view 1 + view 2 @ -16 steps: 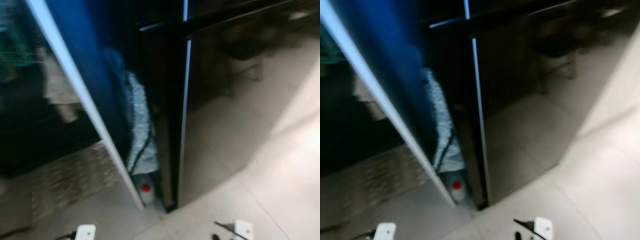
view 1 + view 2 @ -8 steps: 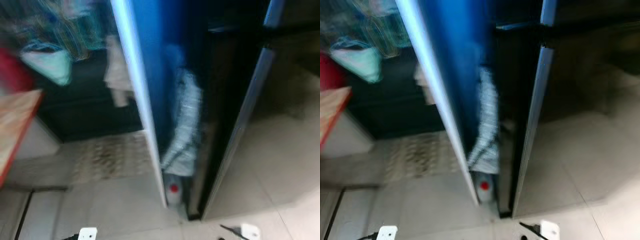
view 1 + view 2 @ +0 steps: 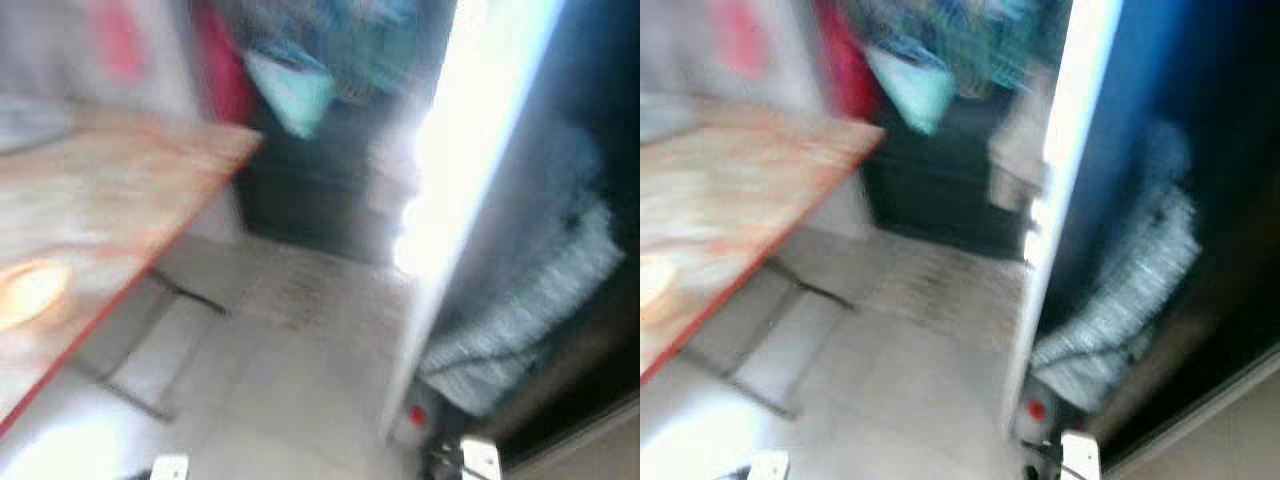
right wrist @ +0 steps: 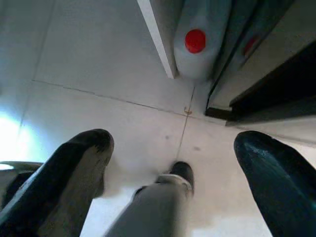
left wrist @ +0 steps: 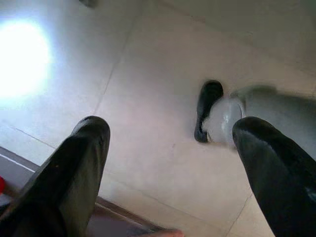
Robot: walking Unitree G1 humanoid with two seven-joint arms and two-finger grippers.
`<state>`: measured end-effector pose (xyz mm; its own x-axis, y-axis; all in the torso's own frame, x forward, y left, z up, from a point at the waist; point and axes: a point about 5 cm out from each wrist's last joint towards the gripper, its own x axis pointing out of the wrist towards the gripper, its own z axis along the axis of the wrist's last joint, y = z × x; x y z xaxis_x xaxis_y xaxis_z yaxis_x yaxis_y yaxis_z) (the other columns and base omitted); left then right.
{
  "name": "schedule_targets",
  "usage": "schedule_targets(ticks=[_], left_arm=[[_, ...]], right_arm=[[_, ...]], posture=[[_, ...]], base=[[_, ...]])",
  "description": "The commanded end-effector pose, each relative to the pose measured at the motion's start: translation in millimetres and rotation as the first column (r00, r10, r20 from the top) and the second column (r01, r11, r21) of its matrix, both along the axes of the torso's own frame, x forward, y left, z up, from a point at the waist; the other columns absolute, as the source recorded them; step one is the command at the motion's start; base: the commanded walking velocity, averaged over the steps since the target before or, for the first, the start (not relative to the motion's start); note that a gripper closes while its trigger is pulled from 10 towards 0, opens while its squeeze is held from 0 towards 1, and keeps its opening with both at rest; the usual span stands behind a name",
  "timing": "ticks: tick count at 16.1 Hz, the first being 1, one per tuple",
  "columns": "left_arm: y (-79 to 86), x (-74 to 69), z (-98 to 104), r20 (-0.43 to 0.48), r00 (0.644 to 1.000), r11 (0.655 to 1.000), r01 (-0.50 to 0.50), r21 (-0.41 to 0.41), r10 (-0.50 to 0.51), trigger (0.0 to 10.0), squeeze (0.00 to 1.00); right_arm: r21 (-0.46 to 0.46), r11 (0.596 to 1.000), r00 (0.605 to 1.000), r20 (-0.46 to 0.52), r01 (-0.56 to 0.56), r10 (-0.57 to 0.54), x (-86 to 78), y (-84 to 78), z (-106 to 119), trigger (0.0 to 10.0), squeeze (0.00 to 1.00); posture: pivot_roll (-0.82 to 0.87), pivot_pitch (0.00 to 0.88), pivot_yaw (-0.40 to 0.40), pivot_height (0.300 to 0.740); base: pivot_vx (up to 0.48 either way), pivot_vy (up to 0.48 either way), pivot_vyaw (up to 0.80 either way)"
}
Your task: Restocking fridge
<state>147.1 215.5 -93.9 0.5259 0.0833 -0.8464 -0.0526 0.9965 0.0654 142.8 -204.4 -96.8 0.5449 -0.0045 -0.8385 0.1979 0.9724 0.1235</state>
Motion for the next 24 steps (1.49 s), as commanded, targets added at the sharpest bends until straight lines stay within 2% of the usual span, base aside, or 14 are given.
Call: schedule_targets(ticks=[1,10,15,16,17,18,19,20,21,22,23,24], left_arm=[[-0.3,-10.9,-4,-0.044,0.999,1.0,0.01,0.007,-0.01,10.0,0.0],[-7.0,-12.2,-6,-0.024,1.0,1.0,-0.013,-0.001,0.013,10.0,0.0],[0.2,-2.5,4,0.164,0.982,0.994,-0.101,0.048,0.092,10.0,0.0],[1.3,18.3,17,0.285,0.957,0.992,-0.091,0.092,0.061,10.0,0.0],[3.3,52.6,44,0.477,0.877,0.975,-0.048,0.218,-0.064,10.0,0.0],[0.6,72.3,79,0.645,0.673,0.868,-0.007,0.496,-0.363,10.0,0.0],[-4.5,75.3,98,0.734,0.523,0.852,-0.027,0.522,-0.433,10.0,0.0],[-19.5,64.8,114,0.822,0.376,0.881,-0.031,0.473,-0.428,10.0,0.0],[-13.2,78.1,114,0.827,0.439,0.912,-0.039,0.409,-0.352,10.0,0.0],[-3.4,98.8,114,0.798,0.542,0.939,-0.049,0.341,-0.262,10.0,0.0],[-14.0,112.0,129,0.842,0.508,0.969,-0.049,0.241,-0.184,10.0,0.0],[-25.1,116.2,143,0.883,0.442,0.983,-0.024,0.185,-0.155,10.0,0.0]], right_arm=[[-0.002,1.0,1.0,-0.031,-0.002,0.002,-7.9,-1.3,-3,10.0,0.0],[-0.007,0.999,0.998,-0.048,-0.038,0.037,-10.3,-5.6,-3,10.0,0.0],[0.029,0.997,0.995,-0.06,-0.074,0.076,-8.9,1.9,-4,10.0,0.0],[0.031,0.997,0.995,-0.062,-0.074,0.076,-9.3,2.4,-4,10.0,0.0],[0.033,0.996,0.995,-0.066,-0.078,0.08,-10.0,2.5,-4,10.0,0.0],[0.034,0.996,0.994,-0.071,-0.083,0.085,-10.8,2.2,-5,10.0,0.0],[0.039,0.996,0.994,-0.071,-0.079,0.082,-11.1,2.1,-5,10.0,0.0],[0.037,0.994,0.991,-0.082,-0.104,0.107,-11.9,2.6,-5,10.0,0.0],[0.038,0.994,0.991,-0.082,-0.105,0.108,-12.1,2.8,-5,10.0,0.0],[0.039,0.994,0.991,-0.08,-0.103,0.106,-12.2,3.0,-5,10.0,0.0],[0.037,0.994,0.992,-0.079,-0.098,0.101,-12.4,3.0,-5,10.0,0.0],[0.032,0.995,0.993,-0.077,-0.09,0.092,-12.4,2.8,-5,10.0,0.0]], posture=[[0.09,0.0,0.022,0.74],[0.11,0.0,-0.002,0.74],[0.13,0.0,-0.008,0.74],[0.13,0.0,-0.009,0.74],[0.14,0.0,-0.01,0.74],[0.15,0.0,-0.012,0.74],[0.17,0.0,-0.017,0.74],[0.17,0.005,-0.02,0.74],[0.16,0.013,-0.021,0.74],[0.16,0.016,-0.019,0.74],[0.16,0.02,-0.018,0.74],[0.15,0.02,-0.017,0.74]], base=[[0.0,0.0,0.8],[0.0,0.0,0.8],[0.0,0.0,0.0],[0.0,0.0,0.0],[0.0,0.0,0.0],[0.0,0.0,0.0],[0.0,0.0,0.0],[0.0,0.0,0.0],[0.0,0.0,0.0],[0.0,0.0,0.0],[0.0,0.0,0.0],[0.0,0.0,0.0]])
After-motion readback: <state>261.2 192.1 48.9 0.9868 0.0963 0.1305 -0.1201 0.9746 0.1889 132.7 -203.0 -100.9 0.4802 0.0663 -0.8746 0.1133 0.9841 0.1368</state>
